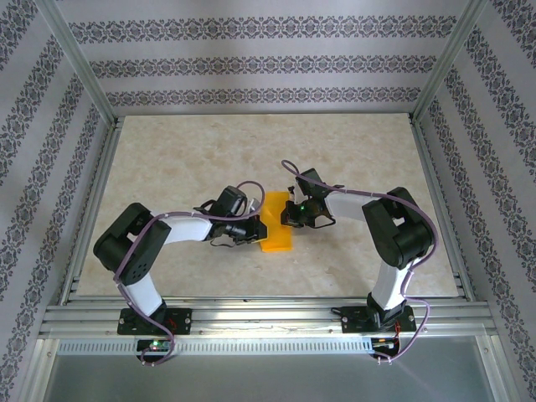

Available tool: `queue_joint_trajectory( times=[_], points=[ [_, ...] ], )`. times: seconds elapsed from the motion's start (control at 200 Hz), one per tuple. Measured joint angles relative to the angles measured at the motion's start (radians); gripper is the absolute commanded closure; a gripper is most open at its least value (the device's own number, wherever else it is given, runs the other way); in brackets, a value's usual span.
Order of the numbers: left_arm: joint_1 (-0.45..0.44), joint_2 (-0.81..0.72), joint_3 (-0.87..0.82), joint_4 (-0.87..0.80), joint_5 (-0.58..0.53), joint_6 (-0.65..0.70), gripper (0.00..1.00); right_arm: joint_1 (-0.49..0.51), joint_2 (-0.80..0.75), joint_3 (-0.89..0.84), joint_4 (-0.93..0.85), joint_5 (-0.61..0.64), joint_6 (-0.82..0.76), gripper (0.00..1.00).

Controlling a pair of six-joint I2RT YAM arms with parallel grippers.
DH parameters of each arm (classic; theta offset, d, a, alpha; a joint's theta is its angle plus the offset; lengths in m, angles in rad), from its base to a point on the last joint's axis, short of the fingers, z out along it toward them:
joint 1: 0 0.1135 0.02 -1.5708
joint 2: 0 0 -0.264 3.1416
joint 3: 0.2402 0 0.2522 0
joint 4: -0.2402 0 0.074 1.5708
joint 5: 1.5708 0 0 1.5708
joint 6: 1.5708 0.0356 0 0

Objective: Fold a paper plane with a square sheet of paper (pick it up from the middle)
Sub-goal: First fold the square sheet of paper in half at the center of the table.

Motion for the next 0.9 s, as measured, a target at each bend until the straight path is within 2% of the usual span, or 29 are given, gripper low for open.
queue_joint_trajectory(
  times=[0.25,0.4,0.684,0.899],
  points=[
    [0.002,-0.006,-0.068,0.028,0.005,0.032,0.91,0.0,-0.01,-0.01,0.0,0.006,0.0,1.0],
    [0.0,-0.042,-0.067,-0.018,-0.005,0.034,0.9,0.0,-0.017,-0.015,-0.004,0.012,0.0,1.0],
    [-0.013,-0.079,0.05,-0.07,-0.009,0.032,0.89,0.0,-0.021,-0.016,-0.011,0.019,0.0,1.0],
    [-0.043,-0.029,0.084,-0.082,-0.001,0.032,0.89,0.0,-0.021,-0.016,-0.012,0.019,0.0,1.0]
  ],
)
